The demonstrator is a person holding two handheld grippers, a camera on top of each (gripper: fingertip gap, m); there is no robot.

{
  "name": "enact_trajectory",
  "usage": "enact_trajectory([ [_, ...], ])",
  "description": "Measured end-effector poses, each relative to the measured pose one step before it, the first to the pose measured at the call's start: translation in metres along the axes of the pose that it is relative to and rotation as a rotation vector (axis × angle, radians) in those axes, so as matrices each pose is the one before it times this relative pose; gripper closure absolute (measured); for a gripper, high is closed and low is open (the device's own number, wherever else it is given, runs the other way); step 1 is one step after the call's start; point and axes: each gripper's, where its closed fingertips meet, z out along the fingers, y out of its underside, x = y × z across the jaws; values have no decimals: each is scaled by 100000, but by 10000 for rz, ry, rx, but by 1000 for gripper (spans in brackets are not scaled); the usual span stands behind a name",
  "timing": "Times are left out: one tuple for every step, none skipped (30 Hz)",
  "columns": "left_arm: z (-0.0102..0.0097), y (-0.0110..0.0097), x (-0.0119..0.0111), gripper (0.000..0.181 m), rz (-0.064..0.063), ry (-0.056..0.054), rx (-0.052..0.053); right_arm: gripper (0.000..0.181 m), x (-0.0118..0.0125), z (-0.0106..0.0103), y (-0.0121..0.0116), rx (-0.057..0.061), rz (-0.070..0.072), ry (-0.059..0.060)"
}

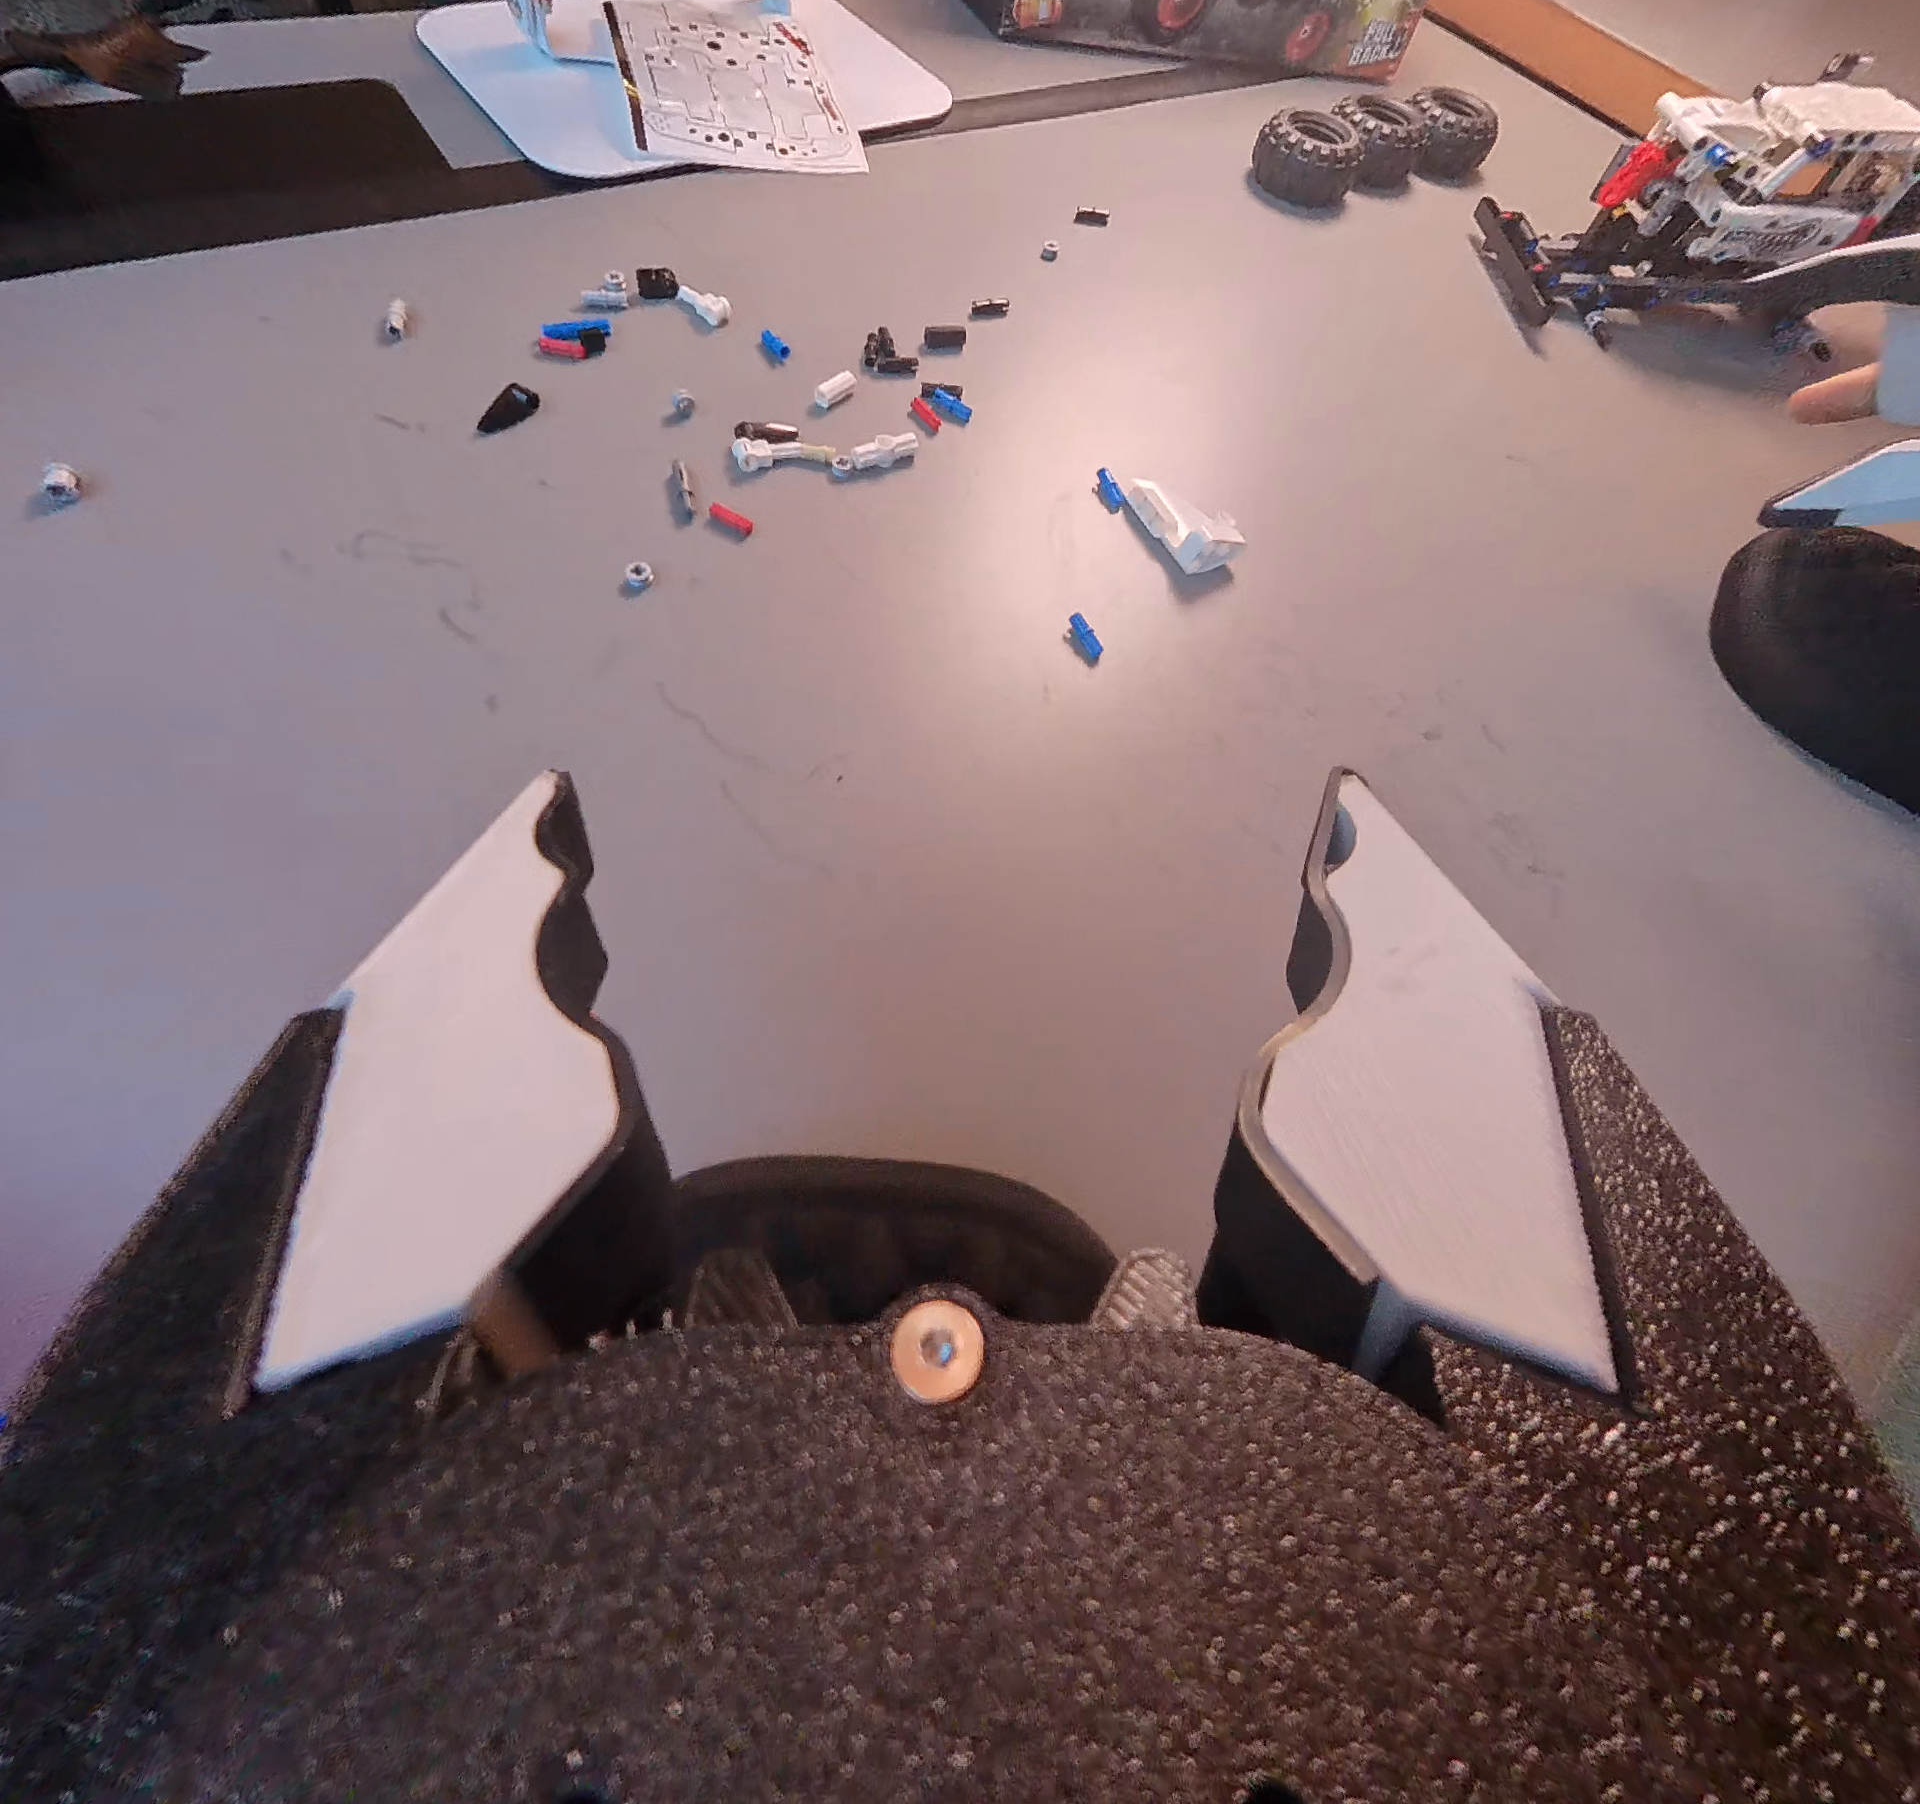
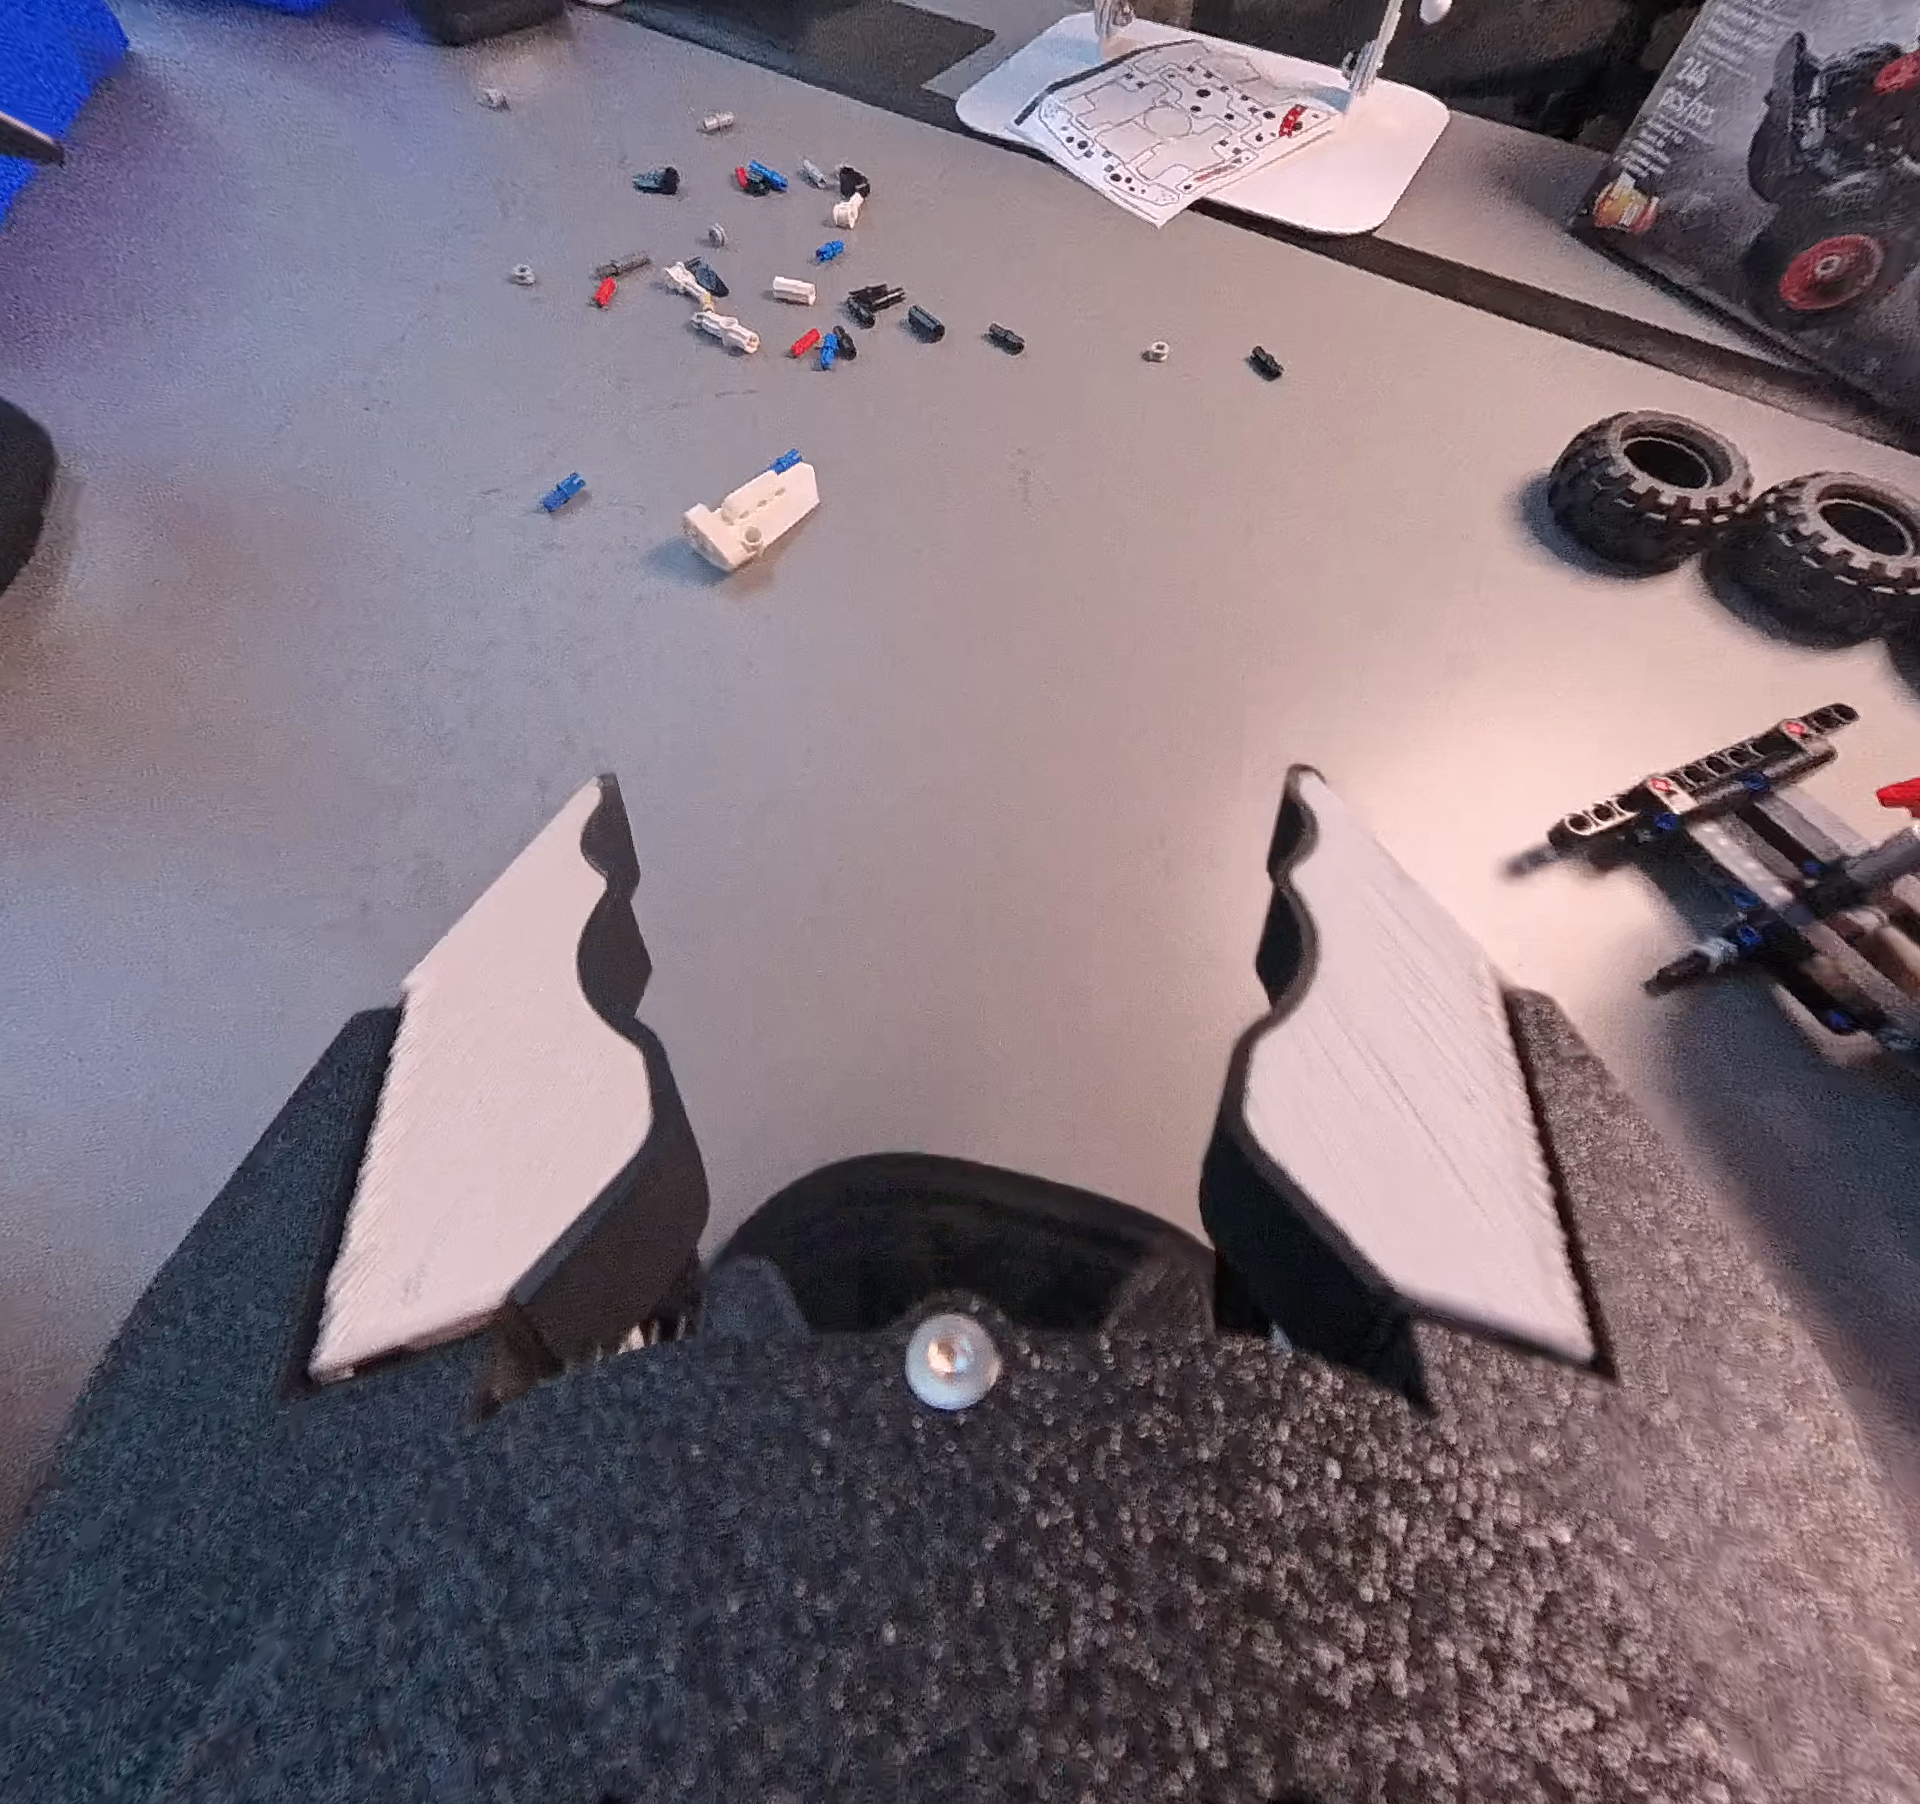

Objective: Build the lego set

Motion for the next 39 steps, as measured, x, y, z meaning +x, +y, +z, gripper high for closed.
enact_trajectory([
  [-257, 298, -15, 46, 14, -157, -34, 60, 80, -389, 388, -37, 41, 121],
  [-265, 213, -42, 46, -59, -127, 39, 60, 133, -351, 292, 20, 95, 110],
  [-240, 158, -101, 46, -120, -109, 82, 61, 137, -320, 182, 88, 91, 86],
  [-198, 192, -72, 47, -91, -59, 44, 61, 87, -240, 166, 67, 74, 39],
  [-129, 173, -112, 47, -53, -65, 13, 61, 97, -137, 118, 46, 86, 33],
  [-85, 20, -147, 49, -4, -99, 67, 62, 94, -117, -81, 106, 57, 28],
  [-36, -95, -154, 50, 18, -96, 97, 63, 44, -92, -239, 145, 7, 11],
  [-2, -181, -140, 51, 19, -68, 105, 63, 46, -4, -220, 94, -25, 19],
  [20, -199, -117, 52, 8, -37, 86, 63, 59, 74, -223, 71, -48, 25],
  [-27, -297, -208, 55, 7, -93, 135, 63, 3, 136, -152, 9, -43, 5],
  [-66, -291, -201, 59, 16, -76, 135, 63, -74, 140, -167, 0, -41, -32],
  [-8, -187, -109, 63, -25, -4, 81, 63, -109, 136, -226, 47, -32, -53],
  [42, -114, -99, 65, -53, -8, 43, 63, -112, 133, -182, 18, -33, -59],
  [41, -100, -55, 67, -11, -12, 39, 64, -88, 130, -152, 12, -56, -57],
  [49, -73, -26, 69, 23, -16, 29, 65, -76, 133, -182, 28, -73, -52],
  [52, -40, 23, 71, 45, 10, 20, 66, -72, 159, -158, 16, -81, -59],
  [69, -16, 23, 73, 32, 26, 8, 67, -86, 192, -112, -19, -79, -81],
  [71, -10, 24, 74, 26, 30, -9, 67, -85, 217, -140, -6, -77, -75],
  [55, -29, -5, 75, 23, 29, 1, 68, -157, 225, -197, 12, -77, -110],
  [43, -94, -10, 77, 12, 45, 21, 70, -196, 234, -238, 26, -76, -137],
  [67, -172, 22, 78, 5, 76, 42, 74, -263, 277, -331, 53, -82, -193],
  [115, -219, -5, 79, 49, 83, 35, 80, -467, 366, -430, 67, -124, -346],
  [175, -304, -66, 81, 111, 69, 51, 89, -658, 517, -401, 9, -168, -489],
  [282, -415, -59, 83, 132, 115, 79, 98, -716, 716, -390, -54, -221, -556],
  [407, -398, -26, 84, 143, 196, -3, 106, -690, 931, -396, -84, -292, -565],
  [519, -393, 67, 83, 118, 275, -88, 114, -564, 1112, -252, -187, -365, -523],
  [526, -627, 194, 84, 153, 333, 5, 123, -365, 1253, -50, -310, -457, -439],
  [532, -772, 150, 86, 211, 271, 66, 130, -180, 1357, 57, -356, -542, -351],
  [607, -641, 39, 87, 259, 197, -31, 135, -43, 1400, 156, -403, -531, -305],
  [670, -527, -57, 88, 345, 132, -56, 137, -16, 1388, 199, -440, -398, -316],
  [732, -391, -231, 89, 386, 44, -44, 138, -88, 1350, 82, -370, -267, -396],
  [790, -159, -315, 91, 318, 34, -51, 140, -21, 1258, 38, -317, -164, -402],
  [810, 87, -232, 92, 103, 109, -59, 142, 189, 1180, 147, -337, -99, -326],
  [721, 202, -95, 93, -139, 178, -3, 143, 238, 1029, 263, -370, -79, -295],
  [561, 314, 77, 96, -210, 193, 32, 149, 173, 820, 275, -354, -87, -267],
  [372, 457, 161, 98, -101, 97, -7, 165, -106, 498, 196, -289, -164, -277],
  [231, 590, 224, 101, 110, 17, -76, 174, -439, 135, 1, -135, -231, -259],
  [142, 691, 266, 104, 243, -15, -156, 174, -814, -178, 146, -168, -302, -291],
  [97, 627, 295, 105, 234, 10, -182, 174, -1158, -335, 294, -175, -412, -314],
])
